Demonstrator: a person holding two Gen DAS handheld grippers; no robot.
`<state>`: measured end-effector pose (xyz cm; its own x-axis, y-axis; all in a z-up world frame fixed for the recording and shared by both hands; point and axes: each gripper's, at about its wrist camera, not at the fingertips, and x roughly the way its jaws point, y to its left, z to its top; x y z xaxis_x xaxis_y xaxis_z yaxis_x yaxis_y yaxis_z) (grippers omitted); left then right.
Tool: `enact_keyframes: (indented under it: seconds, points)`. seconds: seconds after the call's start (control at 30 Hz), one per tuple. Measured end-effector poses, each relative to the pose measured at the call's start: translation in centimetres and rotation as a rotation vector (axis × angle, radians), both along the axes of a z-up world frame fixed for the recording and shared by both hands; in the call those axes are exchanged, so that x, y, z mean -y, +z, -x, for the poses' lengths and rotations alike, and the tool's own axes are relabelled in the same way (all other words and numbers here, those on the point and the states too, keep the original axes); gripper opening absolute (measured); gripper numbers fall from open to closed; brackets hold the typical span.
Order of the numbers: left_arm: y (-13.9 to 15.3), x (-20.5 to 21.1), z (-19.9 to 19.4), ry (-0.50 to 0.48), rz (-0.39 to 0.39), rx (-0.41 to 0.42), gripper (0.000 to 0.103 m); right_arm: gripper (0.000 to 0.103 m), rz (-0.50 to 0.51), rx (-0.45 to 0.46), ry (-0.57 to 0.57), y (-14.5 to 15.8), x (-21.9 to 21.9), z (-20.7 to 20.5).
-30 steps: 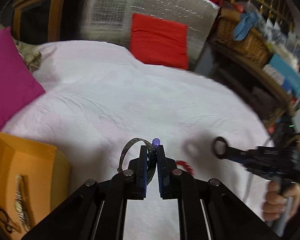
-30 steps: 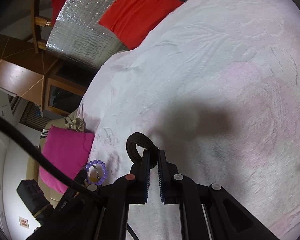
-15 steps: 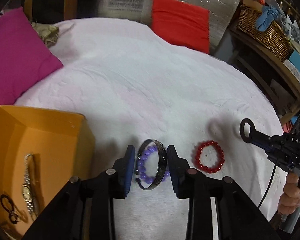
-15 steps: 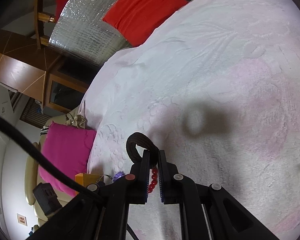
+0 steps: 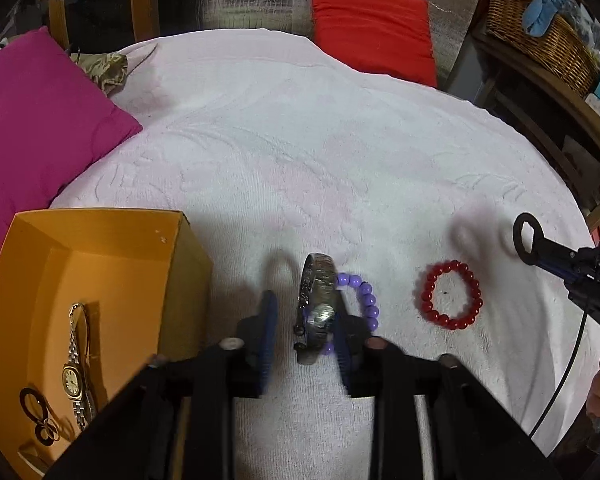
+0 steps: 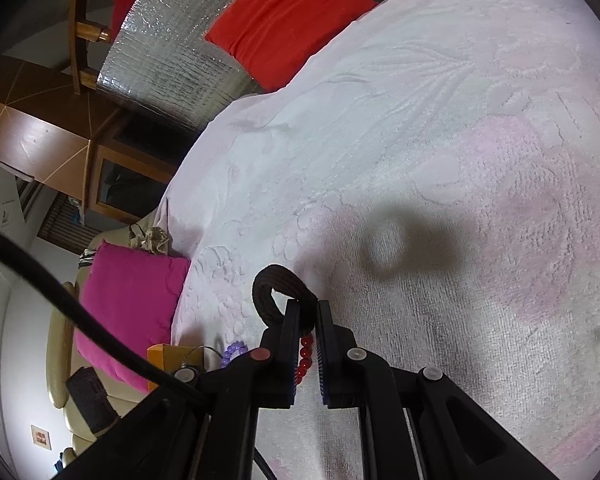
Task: Organize jewelry
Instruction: 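Lift the silver bangle with the left tool while the right tool holds the hair tie, then carry bangle and hair tie into the orange box and open both tools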
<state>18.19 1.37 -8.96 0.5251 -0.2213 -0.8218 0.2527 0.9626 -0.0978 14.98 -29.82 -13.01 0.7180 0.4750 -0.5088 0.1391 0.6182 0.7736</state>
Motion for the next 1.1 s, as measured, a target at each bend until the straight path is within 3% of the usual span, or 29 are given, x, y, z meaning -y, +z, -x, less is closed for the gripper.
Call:
enact_keyframes:
  seconds: [0.07, 0.43, 0.77, 1.1]
  points:
    - [0.1, -0.1, 0.1, 0.001, -0.002, 0.008, 0.010, 0.009, 0.005, 0.002, 0.002, 0.0, 0.0, 0.0]
    - [4.5, -1.2, 2.4, 0.022, 0.055, 0.177, 0.010, 0.009, 0.011, 0.031, 0.027, 0.5, -0.6, 0.1]
    - [6.8, -2.6, 4.8, 0.034, 0.076, 0.238, 0.010, 0.009, 0.029, 0.081, 0.105, 1.3, -3.6, 0.3]
    - [8.3, -3.7, 7.2, 0.149, -0.060, 0.341, 0.010, 0.009, 0.047, 0.143, 0.218, 2.4, -8.8, 0.9]
